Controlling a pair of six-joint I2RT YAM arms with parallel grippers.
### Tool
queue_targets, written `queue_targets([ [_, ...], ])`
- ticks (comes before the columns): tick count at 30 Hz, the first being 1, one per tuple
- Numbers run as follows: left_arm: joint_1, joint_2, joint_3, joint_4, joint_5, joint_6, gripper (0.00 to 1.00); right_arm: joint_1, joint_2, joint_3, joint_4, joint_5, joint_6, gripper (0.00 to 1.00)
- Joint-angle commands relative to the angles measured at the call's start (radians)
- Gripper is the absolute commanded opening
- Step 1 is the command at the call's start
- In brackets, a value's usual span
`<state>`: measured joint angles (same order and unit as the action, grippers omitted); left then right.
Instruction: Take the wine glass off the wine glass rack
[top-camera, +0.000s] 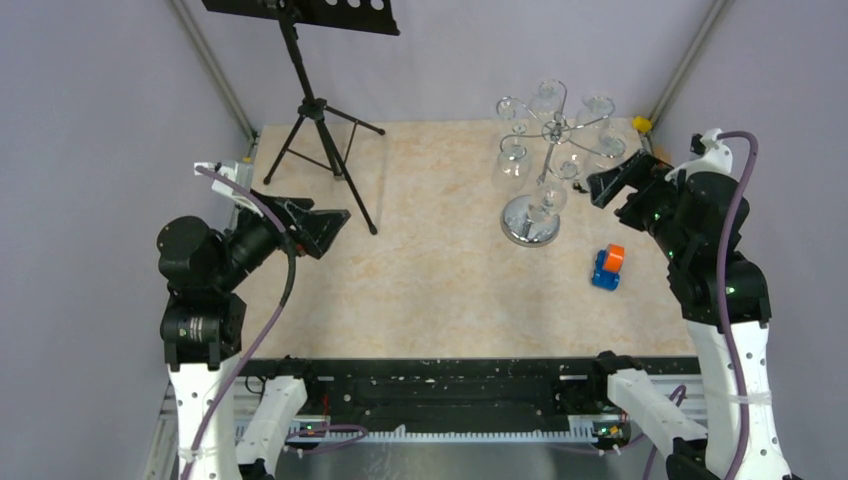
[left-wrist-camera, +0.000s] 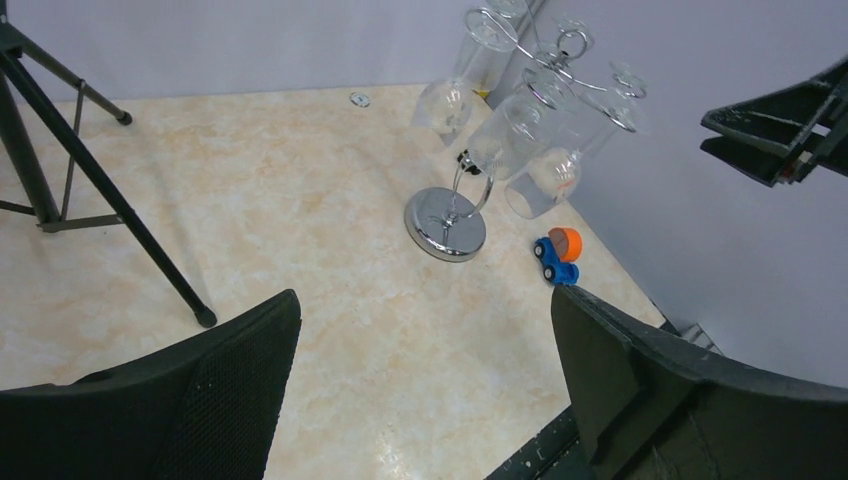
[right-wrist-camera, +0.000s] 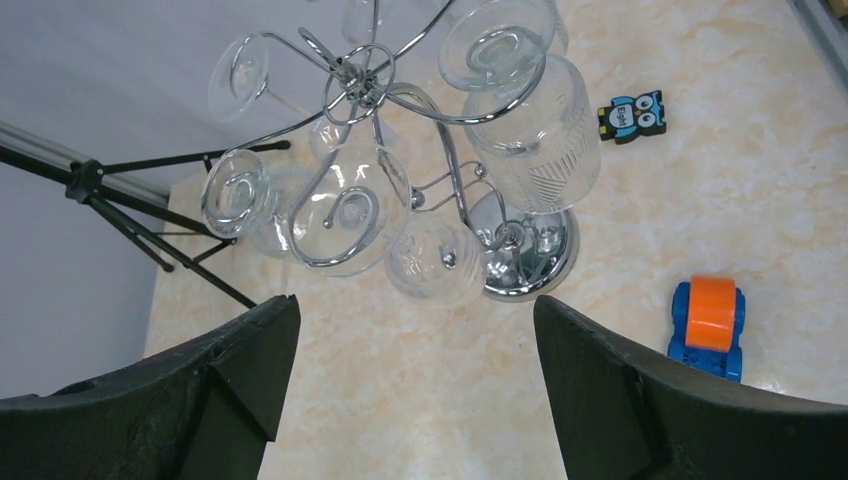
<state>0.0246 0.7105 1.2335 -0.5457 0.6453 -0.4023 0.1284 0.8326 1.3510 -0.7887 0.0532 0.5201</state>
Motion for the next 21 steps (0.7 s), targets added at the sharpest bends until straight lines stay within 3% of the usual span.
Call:
queue_targets([
  [1, -0.001, -0.041, -0.064, 0.127, 0.08, -0.02, 0.99, -0.009, -0.01, -0.033, 0.062, -0.001, 0.078, 0.88],
  [10, -0.002, -0.046, -0.162, 0.263, 0.117, -0.087, 0.99, -0.009, -0.026, -0.197, 0.27, -0.131, 0.347, 0.77],
  [21, -0.001, -0.015, -0.197, 0.342, 0.095, -0.103, 0.99, -0.009, -0.057, -0.297, 0.436, -0.061, 0.547, 0.62],
])
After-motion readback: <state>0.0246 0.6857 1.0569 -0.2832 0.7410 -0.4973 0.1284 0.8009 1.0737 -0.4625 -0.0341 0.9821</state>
